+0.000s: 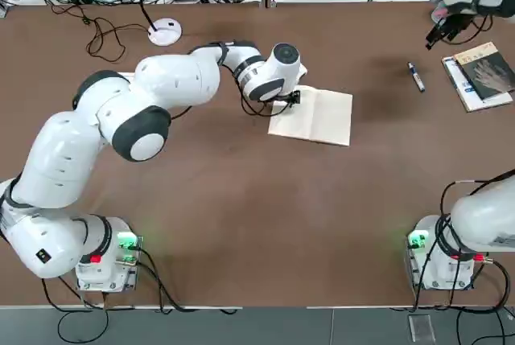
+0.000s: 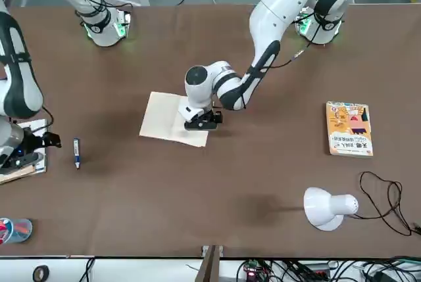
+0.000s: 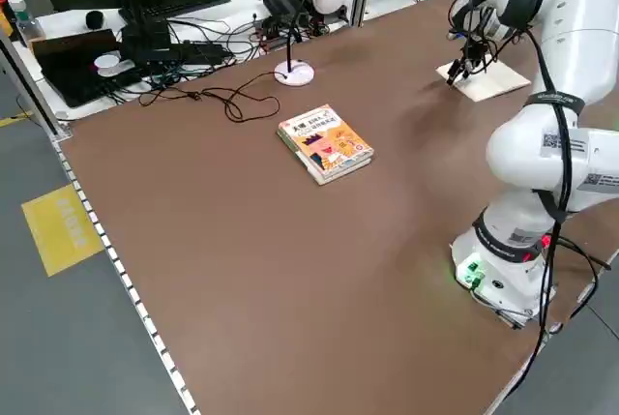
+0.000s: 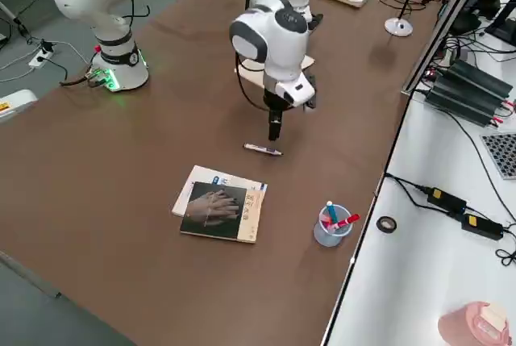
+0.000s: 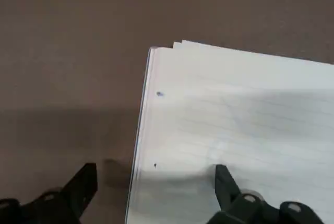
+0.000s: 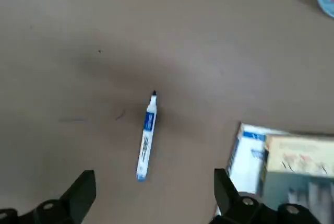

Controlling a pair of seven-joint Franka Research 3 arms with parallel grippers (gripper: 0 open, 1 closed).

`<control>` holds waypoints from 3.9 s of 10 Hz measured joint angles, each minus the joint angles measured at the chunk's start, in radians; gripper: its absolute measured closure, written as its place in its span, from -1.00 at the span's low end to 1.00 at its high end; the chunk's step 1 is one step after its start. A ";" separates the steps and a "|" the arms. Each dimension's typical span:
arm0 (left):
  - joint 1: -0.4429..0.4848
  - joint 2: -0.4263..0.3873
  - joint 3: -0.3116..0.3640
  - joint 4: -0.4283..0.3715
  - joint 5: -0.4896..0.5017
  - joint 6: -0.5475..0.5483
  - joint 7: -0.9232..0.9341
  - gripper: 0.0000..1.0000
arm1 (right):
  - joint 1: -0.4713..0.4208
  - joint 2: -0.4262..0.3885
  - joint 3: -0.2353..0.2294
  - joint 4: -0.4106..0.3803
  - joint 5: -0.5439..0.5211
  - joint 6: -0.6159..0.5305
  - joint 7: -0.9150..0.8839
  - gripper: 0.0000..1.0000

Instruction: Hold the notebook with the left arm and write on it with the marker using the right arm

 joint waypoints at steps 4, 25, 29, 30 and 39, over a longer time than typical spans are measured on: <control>0.000 0.000 0.000 0.000 0.000 0.000 0.000 -1.00 | -0.055 0.080 0.056 -0.065 0.038 0.178 -0.008 -1.00; 0.000 0.000 0.000 0.001 0.000 0.000 0.001 -1.00 | -0.074 0.142 0.077 -0.235 0.073 0.480 -0.081 -0.91; 0.000 0.000 0.000 0.001 0.000 0.000 0.001 -1.00 | -0.075 0.137 0.075 -0.235 0.073 0.486 -0.081 -0.40; 0.000 0.000 0.000 0.001 0.001 0.000 0.001 -1.00 | -0.075 0.134 0.076 -0.235 0.073 0.485 -0.081 -0.26; 0.000 0.000 0.001 0.001 0.013 0.000 0.001 -1.00 | -0.082 0.123 0.077 -0.240 0.076 0.495 -0.069 0.67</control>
